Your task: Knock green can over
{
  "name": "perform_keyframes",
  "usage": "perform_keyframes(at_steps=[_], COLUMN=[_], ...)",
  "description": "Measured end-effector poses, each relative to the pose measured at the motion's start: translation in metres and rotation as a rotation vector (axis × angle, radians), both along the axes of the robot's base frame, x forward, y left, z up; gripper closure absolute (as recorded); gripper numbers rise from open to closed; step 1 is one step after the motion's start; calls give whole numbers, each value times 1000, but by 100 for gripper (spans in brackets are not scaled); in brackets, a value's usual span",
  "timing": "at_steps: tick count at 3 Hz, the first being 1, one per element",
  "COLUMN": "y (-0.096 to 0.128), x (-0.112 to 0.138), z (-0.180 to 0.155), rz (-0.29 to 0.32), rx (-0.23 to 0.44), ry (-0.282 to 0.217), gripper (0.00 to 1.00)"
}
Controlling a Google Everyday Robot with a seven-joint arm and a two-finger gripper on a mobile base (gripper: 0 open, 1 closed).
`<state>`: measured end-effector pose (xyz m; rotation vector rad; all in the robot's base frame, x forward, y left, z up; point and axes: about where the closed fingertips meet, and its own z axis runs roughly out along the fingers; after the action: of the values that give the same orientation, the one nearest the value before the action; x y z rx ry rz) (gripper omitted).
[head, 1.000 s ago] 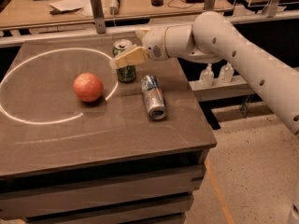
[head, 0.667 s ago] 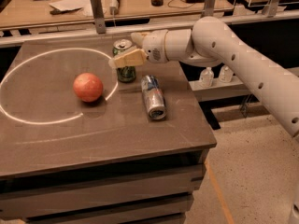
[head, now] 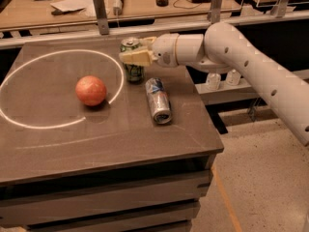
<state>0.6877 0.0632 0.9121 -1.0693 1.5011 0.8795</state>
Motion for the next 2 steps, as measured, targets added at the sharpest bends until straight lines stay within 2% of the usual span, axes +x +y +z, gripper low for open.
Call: perform_keyframes(at_steps=[1,2], y=[-6,-5], x=[-2,-7], z=[16,32], rz=[12,9], rx=[-55,-255], ry=[-19,-33], gripper=[100,100])
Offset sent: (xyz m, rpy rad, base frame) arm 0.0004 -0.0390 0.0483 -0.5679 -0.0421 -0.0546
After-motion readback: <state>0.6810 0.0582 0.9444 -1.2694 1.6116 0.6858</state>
